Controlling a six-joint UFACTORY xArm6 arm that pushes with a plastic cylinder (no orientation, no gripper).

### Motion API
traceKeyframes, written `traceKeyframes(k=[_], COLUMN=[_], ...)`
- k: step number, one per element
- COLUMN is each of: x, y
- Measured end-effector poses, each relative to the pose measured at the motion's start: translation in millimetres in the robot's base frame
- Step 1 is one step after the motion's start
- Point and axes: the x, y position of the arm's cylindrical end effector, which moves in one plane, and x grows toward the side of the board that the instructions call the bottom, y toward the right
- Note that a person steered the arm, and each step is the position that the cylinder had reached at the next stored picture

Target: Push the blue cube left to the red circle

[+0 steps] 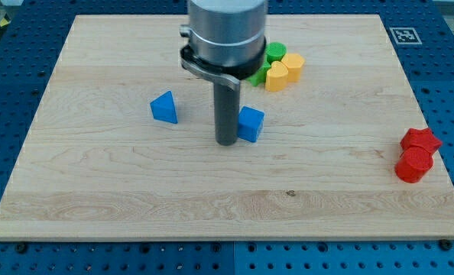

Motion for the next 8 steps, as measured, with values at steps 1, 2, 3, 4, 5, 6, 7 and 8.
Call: traceKeyframes(k=[1, 2, 3, 4, 5, 6, 7, 8], x=[-16, 3, 34, 33, 11, -8, -2, 13], y=[16, 72, 118, 111, 86, 95, 122, 158])
